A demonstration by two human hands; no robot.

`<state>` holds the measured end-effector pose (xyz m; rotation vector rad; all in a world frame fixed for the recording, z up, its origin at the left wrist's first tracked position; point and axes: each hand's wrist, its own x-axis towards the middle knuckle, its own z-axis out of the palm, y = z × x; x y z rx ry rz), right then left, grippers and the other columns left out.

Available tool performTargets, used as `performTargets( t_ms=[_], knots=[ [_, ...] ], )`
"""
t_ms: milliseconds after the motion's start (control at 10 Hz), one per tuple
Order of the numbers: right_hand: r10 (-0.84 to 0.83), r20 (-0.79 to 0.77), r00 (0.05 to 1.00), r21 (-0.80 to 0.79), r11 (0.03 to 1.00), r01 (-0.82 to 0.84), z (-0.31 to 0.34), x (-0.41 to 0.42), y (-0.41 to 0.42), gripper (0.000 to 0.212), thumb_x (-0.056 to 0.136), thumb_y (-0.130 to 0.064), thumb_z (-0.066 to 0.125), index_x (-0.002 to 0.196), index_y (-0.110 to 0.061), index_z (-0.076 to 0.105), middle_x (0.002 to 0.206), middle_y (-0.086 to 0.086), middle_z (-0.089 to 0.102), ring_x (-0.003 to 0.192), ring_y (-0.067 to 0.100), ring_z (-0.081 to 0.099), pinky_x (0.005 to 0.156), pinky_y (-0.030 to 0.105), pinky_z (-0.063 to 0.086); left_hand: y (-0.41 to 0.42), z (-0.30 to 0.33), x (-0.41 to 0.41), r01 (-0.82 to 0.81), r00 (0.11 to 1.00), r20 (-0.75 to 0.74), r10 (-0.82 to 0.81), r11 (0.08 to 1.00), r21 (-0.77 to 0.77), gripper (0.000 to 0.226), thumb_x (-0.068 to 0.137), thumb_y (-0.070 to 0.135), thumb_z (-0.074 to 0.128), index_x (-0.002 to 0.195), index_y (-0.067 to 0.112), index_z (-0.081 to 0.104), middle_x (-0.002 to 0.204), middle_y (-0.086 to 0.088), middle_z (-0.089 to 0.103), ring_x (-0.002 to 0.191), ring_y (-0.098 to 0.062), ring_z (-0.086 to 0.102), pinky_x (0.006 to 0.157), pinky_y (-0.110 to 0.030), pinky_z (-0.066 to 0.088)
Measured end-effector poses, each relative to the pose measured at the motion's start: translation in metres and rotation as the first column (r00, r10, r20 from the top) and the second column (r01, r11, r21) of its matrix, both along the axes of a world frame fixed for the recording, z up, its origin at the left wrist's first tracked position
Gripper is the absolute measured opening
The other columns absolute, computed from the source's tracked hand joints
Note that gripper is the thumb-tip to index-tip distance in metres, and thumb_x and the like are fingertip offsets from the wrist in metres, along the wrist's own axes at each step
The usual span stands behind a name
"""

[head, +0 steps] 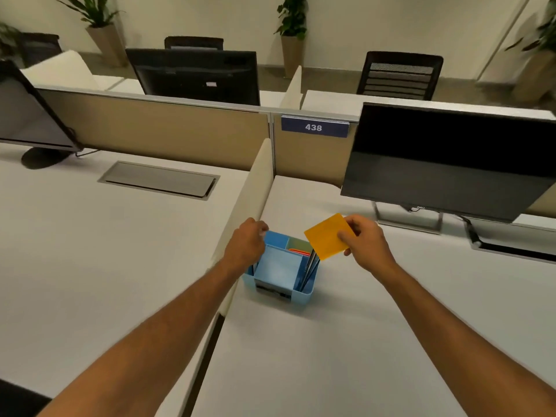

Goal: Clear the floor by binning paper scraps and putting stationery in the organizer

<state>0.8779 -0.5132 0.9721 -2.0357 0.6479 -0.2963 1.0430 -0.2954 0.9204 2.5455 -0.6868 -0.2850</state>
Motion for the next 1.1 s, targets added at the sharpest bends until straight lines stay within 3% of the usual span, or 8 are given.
performTargets(
  t_ms=[200,300,400,700,1000,1100],
  knots=[
    [0.047,-0.024,0.999,-0.056,0.997,-0.048,-0.022,0.047,-0.003,0.006,0.096,-0.022,0.057,0.100,-0.022,0.061,0.097,0.000,0.063,0.083,0.016,0.060,0.066,0.032,0.056,-0.001,-0.032,0.008,0.036,0.999,-0.012,-0.035,0.994,0.099,0.027,0.096,0.007,0.054,0.119,0.010,0.067,0.116,-0.012,0.061,0.099,-0.034,0.063,0.077,-0.034,0.046],
    [0.113,-0.070,0.991,-0.115,0.986,-0.120,-0.034,0.067,0.001,0.011,0.094,-0.017,0.054,0.093,-0.022,0.064,0.088,0.001,0.064,0.078,0.015,0.059,0.063,0.028,0.048,-0.004,-0.039,0.010,0.017,1.000,0.001,-0.018,0.995,0.100,0.025,0.095,0.007,0.054,0.116,0.012,0.068,0.112,-0.010,0.062,0.098,-0.032,0.062,0.075,-0.033,0.045],
    [0.159,-0.166,0.973,-0.204,0.960,-0.191,-0.047,0.080,0.007,0.015,0.094,-0.016,0.051,0.096,-0.019,0.066,0.094,0.005,0.067,0.083,0.020,0.059,0.065,0.029,0.043,-0.005,-0.043,0.013,0.000,0.998,0.058,-0.006,0.995,0.102,0.025,0.095,0.007,0.054,0.112,0.011,0.071,0.107,-0.011,0.064,0.100,-0.031,0.057,0.076,-0.038,0.048],
    [0.249,-0.352,0.902,-0.415,0.823,-0.388,-0.071,0.091,0.019,0.025,0.098,-0.031,0.051,0.116,-0.020,0.064,0.116,0.005,0.067,0.104,0.020,0.055,0.081,0.034,0.045,-0.005,-0.042,0.013,-0.042,0.999,-0.018,0.045,0.990,0.137,0.039,0.087,0.003,0.066,0.124,0.013,0.066,0.120,-0.009,0.062,0.113,-0.028,0.053,0.088,-0.036,0.049],
    [0.183,-0.439,0.879,-0.378,0.851,-0.366,-0.076,0.086,0.025,0.028,0.097,-0.023,0.055,0.123,-0.021,0.062,0.115,0.007,0.068,0.104,0.022,0.058,0.082,0.036,0.052,0.003,-0.027,0.003,-0.044,0.999,0.006,0.044,0.999,0.026,0.036,0.091,0.007,0.064,0.127,0.014,0.064,0.124,-0.008,0.062,0.117,-0.026,0.052,0.092,-0.033,0.047],
    [0.144,-0.371,0.917,-0.382,0.877,-0.292,-0.075,0.080,0.024,0.029,0.098,-0.020,0.053,0.126,-0.019,0.061,0.122,0.007,0.066,0.110,0.022,0.056,0.088,0.036,0.051,0.005,-0.021,0.002,-0.045,0.999,0.003,0.045,0.999,-0.026,0.037,0.092,0.006,0.063,0.128,0.013,0.063,0.126,-0.008,0.061,0.117,-0.025,0.054,0.093,-0.032,0.048]
  ],
)
